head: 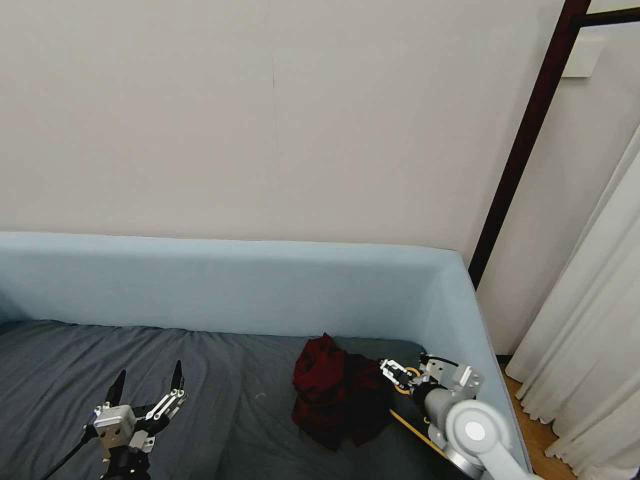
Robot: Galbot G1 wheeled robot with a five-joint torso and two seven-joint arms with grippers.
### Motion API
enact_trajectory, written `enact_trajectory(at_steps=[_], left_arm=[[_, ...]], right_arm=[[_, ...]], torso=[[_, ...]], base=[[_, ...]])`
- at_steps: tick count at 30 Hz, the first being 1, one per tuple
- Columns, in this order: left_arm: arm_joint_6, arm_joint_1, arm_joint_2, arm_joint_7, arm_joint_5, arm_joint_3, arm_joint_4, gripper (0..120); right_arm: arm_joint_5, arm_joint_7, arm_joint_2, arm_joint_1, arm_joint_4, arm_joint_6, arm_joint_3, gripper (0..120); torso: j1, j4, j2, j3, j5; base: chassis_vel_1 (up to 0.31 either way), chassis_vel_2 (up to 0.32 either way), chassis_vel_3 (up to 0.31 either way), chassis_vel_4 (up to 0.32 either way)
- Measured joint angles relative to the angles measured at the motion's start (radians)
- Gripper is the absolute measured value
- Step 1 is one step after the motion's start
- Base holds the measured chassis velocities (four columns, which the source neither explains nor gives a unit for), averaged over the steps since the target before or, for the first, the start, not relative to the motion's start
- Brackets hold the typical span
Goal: Pick up the clothes from the sofa and hang them on the clothes hanger.
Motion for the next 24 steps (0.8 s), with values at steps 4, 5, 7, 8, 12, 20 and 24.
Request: enact_trajectory(at_steps=[4,5,7,8,12,20,24], left_arm=[[-0.003,0.008,-0.015,-0.002,0.010,-0.002,-0.011,100],[-0.004,0.010,-0.019,-0.003,0.011,-0.002,-0.014,100],[-0.005,0.016,-0.029,-0.005,0.012,-0.002,-0.021,100],[-0.005,0.022,-0.041,-0.008,0.013,-0.002,-0.031,100],[-0.006,0.042,-0.080,-0.024,0.015,-0.003,-0.060,100],[-0.006,0.058,-0.081,-0.030,0.016,-0.028,-0.092,100],[-0.008,0.065,-0.082,-0.040,0.015,-0.034,-0.094,100]], right_arm=[[-0.071,-0.027,0.033,0.028,-0.093,0.003,-0.023,100],[-0.086,-0.033,0.038,0.032,-0.107,0.004,-0.025,100],[-0.123,-0.046,0.054,0.044,-0.145,0.009,-0.033,100],[-0.157,-0.056,0.077,0.062,-0.192,0.013,-0.039,100],[-0.184,-0.061,0.150,0.117,-0.316,0.023,-0.032,100],[-0.195,-0.066,0.235,0.167,-0.437,0.030,0.010,100],[-0.213,-0.071,0.271,0.184,-0.484,0.031,0.034,100]], torso=[[0.000,0.0000,0.000,0.000,0.0001],[0.000,-0.0001,0.000,0.000,0.0000],[0.000,-0.0002,0.000,0.000,0.0000],[0.000,-0.0002,0.000,0.000,0.0001],[0.000,0.0002,0.000,0.000,0.0001],[0.000,0.0001,0.000,0.000,0.0001],[0.000,0.0000,0.000,0.000,0.0000]], base=[[0.000,0.000,0.000,0.000],[0.000,0.000,0.000,0.000],[0.000,0.000,0.000,0.000],[0.000,0.000,0.000,0.000],[0.000,0.000,0.000,0.000],[0.000,0.000,0.000,0.000],[0.000,0.000,0.000,0.000]])
